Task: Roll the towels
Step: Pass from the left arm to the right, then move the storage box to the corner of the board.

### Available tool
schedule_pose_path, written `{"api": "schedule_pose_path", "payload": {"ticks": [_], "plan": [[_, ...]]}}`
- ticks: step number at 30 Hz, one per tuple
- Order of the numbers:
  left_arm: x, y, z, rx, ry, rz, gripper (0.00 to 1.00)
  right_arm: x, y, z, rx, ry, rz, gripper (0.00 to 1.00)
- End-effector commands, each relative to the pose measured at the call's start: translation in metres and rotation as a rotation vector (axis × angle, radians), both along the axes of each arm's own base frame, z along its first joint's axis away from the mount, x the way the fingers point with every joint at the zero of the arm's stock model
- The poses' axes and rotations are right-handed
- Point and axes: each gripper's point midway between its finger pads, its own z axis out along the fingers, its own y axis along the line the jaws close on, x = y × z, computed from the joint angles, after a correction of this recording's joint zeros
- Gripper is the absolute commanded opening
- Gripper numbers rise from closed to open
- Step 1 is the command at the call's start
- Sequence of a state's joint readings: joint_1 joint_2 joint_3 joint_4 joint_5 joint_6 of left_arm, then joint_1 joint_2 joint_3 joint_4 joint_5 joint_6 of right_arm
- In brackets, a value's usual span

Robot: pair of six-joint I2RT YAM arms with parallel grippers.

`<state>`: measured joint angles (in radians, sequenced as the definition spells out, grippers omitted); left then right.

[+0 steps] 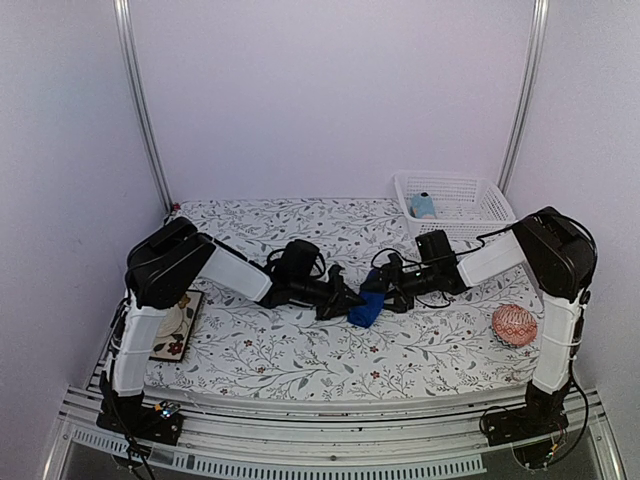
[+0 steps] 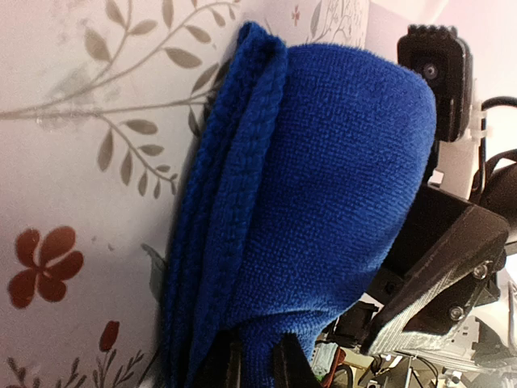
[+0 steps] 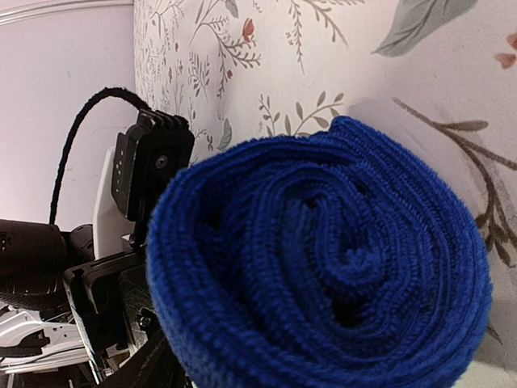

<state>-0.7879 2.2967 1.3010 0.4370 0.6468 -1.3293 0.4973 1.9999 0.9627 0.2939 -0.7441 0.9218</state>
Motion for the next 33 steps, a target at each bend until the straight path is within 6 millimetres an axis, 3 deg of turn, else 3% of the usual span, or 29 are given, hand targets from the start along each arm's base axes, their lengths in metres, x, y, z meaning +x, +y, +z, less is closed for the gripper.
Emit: {"api": "schedule_pose_path", "payload": {"ticks": [1, 6, 14, 17, 19, 23, 31, 33], "plan": [[-0.016, 0.032, -0.082, 0.19, 0.151, 0.048, 0.02, -0.013, 0.006, -0.021, -0.021, 0.039, 0.06, 0.67], [-0.017, 0.031, -0.083, 0.182, 0.143, 0.039, 0.05, -0.015, 0.007, -0.021, -0.012, 0.043, 0.079, 0.64], [-0.017, 0.03, -0.079, 0.176, 0.117, 0.017, 0.11, -0.015, 0.009, -0.021, 0.006, 0.045, 0.092, 0.31], [-0.013, 0.027, -0.069, 0.147, 0.09, 0.012, 0.21, -0.005, 0.011, -0.009, 0.027, 0.01, 0.097, 0.12], [-0.011, 0.027, -0.059, 0.131, 0.066, 0.005, 0.33, 0.001, 0.01, -0.001, 0.025, -0.009, 0.105, 0.05], [-0.008, 0.037, -0.039, 0.137, 0.018, -0.002, 0.58, 0.014, 0.009, 0.016, 0.012, -0.053, 0.134, 0.03], [0.013, 0.094, 0.011, 0.235, -0.101, 0.045, 0.96, 0.051, 0.003, 0.079, -0.01, -0.221, 0.221, 0.03], [0.021, 0.106, 0.024, 0.255, -0.136, 0.065, 0.97, 0.061, -0.002, 0.094, -0.02, -0.268, 0.233, 0.02]]}}
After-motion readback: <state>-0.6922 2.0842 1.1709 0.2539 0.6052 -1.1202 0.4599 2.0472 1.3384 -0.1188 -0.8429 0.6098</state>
